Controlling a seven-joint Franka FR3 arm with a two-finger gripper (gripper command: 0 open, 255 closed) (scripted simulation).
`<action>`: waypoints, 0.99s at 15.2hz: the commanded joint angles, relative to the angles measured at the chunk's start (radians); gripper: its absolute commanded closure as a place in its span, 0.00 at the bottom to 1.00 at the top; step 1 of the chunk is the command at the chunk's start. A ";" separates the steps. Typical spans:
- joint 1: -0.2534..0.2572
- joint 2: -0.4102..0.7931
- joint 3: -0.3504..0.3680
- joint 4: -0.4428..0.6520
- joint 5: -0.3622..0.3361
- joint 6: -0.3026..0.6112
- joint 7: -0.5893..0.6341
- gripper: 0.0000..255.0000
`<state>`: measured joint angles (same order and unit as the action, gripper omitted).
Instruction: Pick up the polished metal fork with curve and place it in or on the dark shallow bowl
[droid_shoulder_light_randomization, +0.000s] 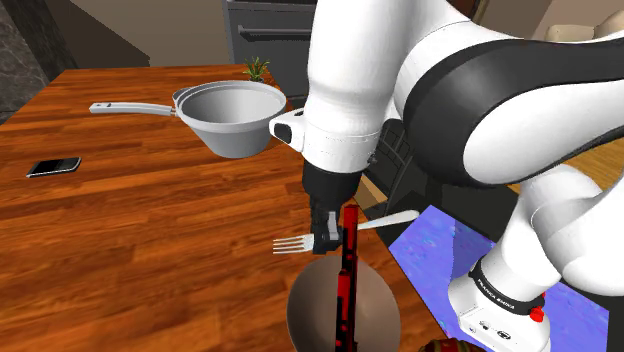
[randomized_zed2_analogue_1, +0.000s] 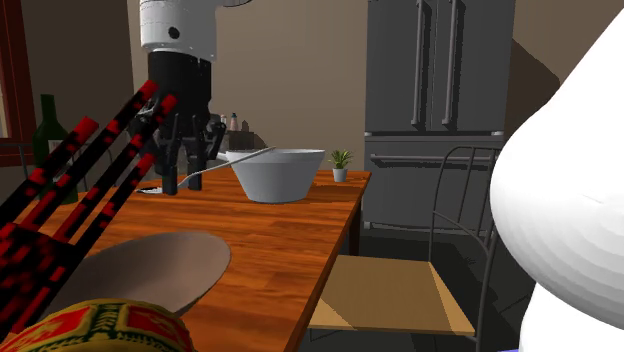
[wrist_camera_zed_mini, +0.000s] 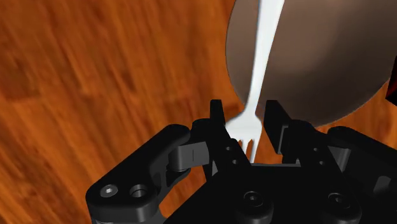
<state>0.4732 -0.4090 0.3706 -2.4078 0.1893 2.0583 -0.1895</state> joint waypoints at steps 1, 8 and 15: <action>0.027 -0.049 0.023 -0.035 0.026 -0.009 0.033 1.00; 0.119 -0.180 0.097 -0.139 0.111 -0.021 0.132 1.00; 0.121 -0.139 0.124 -0.207 0.125 0.086 0.130 1.00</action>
<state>0.5936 -0.5548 0.4904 -2.6016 0.3125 2.1269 -0.0578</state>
